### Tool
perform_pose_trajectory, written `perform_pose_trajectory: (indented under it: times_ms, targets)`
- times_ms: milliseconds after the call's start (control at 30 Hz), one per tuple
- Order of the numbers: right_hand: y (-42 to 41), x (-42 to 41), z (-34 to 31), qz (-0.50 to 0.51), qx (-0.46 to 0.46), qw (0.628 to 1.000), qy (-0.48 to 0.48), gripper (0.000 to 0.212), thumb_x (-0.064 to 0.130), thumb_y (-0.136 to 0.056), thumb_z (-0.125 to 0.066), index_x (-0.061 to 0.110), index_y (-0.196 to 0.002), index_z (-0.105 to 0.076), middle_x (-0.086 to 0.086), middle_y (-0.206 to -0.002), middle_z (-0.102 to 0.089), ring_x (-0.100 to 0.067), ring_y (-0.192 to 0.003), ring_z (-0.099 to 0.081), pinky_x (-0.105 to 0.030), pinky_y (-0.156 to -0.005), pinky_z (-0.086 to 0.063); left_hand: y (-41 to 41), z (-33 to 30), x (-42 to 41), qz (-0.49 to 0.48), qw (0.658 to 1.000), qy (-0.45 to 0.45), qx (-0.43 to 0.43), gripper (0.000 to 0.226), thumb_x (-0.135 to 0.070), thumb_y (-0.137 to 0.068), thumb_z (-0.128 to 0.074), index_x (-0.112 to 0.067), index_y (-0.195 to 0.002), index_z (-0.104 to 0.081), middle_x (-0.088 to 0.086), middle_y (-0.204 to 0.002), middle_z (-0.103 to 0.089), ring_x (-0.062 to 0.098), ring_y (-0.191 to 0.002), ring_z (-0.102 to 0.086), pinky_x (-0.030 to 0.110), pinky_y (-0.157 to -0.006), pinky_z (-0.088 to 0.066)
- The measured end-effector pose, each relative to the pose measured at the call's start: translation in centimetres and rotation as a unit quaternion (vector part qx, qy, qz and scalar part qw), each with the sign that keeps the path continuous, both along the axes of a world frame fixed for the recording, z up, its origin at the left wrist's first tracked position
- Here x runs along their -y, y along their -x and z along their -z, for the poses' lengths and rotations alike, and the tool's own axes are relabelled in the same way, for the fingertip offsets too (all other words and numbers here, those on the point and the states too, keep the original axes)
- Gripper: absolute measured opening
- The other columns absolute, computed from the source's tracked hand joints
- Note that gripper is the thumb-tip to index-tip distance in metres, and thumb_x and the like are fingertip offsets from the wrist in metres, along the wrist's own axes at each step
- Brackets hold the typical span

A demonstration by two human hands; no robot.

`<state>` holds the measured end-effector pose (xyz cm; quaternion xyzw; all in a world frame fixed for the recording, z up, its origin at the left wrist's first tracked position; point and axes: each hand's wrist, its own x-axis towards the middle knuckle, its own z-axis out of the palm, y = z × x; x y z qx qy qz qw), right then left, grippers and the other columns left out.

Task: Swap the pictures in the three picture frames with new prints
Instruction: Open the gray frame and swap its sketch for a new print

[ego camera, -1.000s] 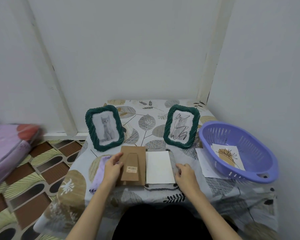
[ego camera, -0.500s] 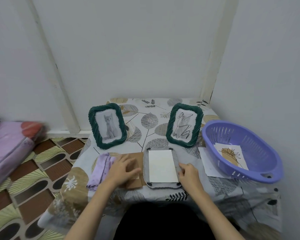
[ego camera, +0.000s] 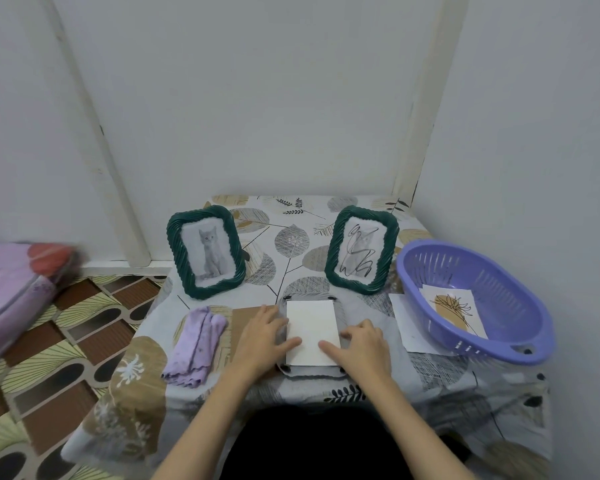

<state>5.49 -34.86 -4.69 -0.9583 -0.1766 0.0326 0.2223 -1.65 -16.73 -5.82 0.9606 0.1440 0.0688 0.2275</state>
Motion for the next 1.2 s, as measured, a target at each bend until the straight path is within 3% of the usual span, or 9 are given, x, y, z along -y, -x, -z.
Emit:
perform_pose_trajectory:
  times_ms: [200,467,600,700,833,967,1033,1100,1200]
  targets:
    - [0.0,-0.2,0.2,0.011,0.003,1.0,-0.012,0.045,0.054,-0.07,-0.065,0.026,-0.106,-0.065,0.001,-0.109,-0.052,-0.022,-0.107,-0.045,-0.032,-0.091,-0.038,-0.1,0.5,1.3,-0.011,0.998,0.053,-0.019,0.066,-0.044,-0.081,-0.064,-0.009,-0.134,-0.044,0.002,-0.15,-0.031,0.02,-0.144,-0.011,0.035,-0.115,-0.018]
    - [-0.7,-0.4,-0.1,0.066,-0.126,0.961,-0.239,0.012,0.023,-0.066,-0.074,0.025,-0.074,-0.065,0.011,-0.067,-0.065,-0.016,-0.077,-0.065,-0.035,-0.078,-0.053,0.0,1.2,1.5,-0.033,0.996,0.079,0.005,0.068,-0.044,-0.077,-0.068,-0.011,-0.131,-0.045,0.001,-0.144,-0.039,0.021,-0.142,-0.018,0.033,-0.113,-0.02]
    - [-1.0,-0.3,-0.3,0.068,-0.143,0.937,-0.31,0.012,0.014,-0.072,-0.071,0.023,-0.077,-0.065,0.003,-0.07,-0.068,-0.02,-0.076,-0.065,-0.034,-0.075,-0.053,0.2,0.9,1.8,-0.044,0.99,0.11,0.078,0.066,-0.04,-0.078,-0.069,-0.017,-0.134,-0.042,0.002,-0.139,-0.042,0.021,-0.135,-0.03,0.031,-0.108,-0.025]
    - [-1.5,0.4,-0.9,0.066,-0.169,0.887,-0.426,0.012,0.005,-0.077,-0.069,0.015,-0.081,-0.066,-0.012,-0.076,-0.069,-0.023,-0.077,-0.064,-0.039,-0.077,-0.053,-0.2,-0.6,2.4,-0.056,0.952,0.238,0.182,0.054,-0.029,-0.079,-0.071,-0.027,-0.128,-0.048,-0.001,-0.137,-0.044,0.015,-0.128,-0.037,0.031,-0.107,-0.031]
    - [-1.9,2.1,-3.4,0.037,-0.199,0.847,-0.491,0.016,0.0,-0.08,-0.066,0.006,-0.094,-0.065,-0.009,-0.081,-0.068,-0.02,-0.077,-0.064,-0.025,-0.071,-0.054,-1.8,-2.9,3.9,-0.041,0.818,0.549,0.164,0.049,-0.004,-0.078,-0.07,-0.035,-0.114,-0.056,0.002,-0.131,-0.047,0.019,-0.119,-0.048,0.029,-0.084,-0.052]
    - [-3.0,5.6,-5.0,-0.023,-0.067,0.931,-0.358,0.017,0.013,-0.084,-0.065,0.016,-0.1,-0.066,-0.002,-0.088,-0.068,-0.015,-0.085,-0.062,-0.016,-0.068,-0.048,-4.2,-3.7,6.0,-0.06,0.81,0.565,0.144,0.049,0.01,-0.076,-0.064,-0.024,-0.112,-0.06,0.005,-0.125,-0.052,0.028,-0.104,-0.058,0.047,-0.087,-0.053]
    - [-3.8,8.3,-4.9,-0.041,0.114,0.972,-0.201,0.016,0.02,-0.084,-0.064,0.021,-0.099,-0.068,0.0,-0.095,-0.065,-0.019,-0.091,-0.057,-0.025,-0.075,-0.044,-5.3,-3.7,7.4,-0.044,0.83,0.54,0.133,0.051,0.011,-0.078,-0.063,-0.019,-0.118,-0.057,0.008,-0.124,-0.052,0.025,-0.096,-0.059,0.039,-0.083,-0.055]
    - [-4.6,11.1,-4.8,-0.042,0.243,0.967,-0.061,0.017,0.031,-0.08,-0.063,0.027,-0.095,-0.07,-0.003,-0.104,-0.064,-0.027,-0.096,-0.056,-0.039,-0.076,-0.044,-6.4,-3.6,8.6,-0.011,0.843,0.526,0.117,0.05,0.01,-0.078,-0.062,-0.02,-0.118,-0.057,0.009,-0.127,-0.052,0.027,-0.099,-0.06,0.035,-0.081,-0.056]
    - [-5.2,14.1,-5.6,-0.059,0.145,0.987,0.04,0.027,0.04,-0.084,-0.059,0.039,-0.111,-0.062,0.001,-0.129,-0.054,-0.025,-0.121,-0.047,-0.042,-0.09,-0.04,-8.1,-3.3,10.3,0.009,0.868,0.489,0.09,0.051,0.01,-0.078,-0.062,-0.017,-0.12,-0.057,0.009,-0.129,-0.051,0.031,-0.109,-0.058,0.041,-0.091,-0.052]
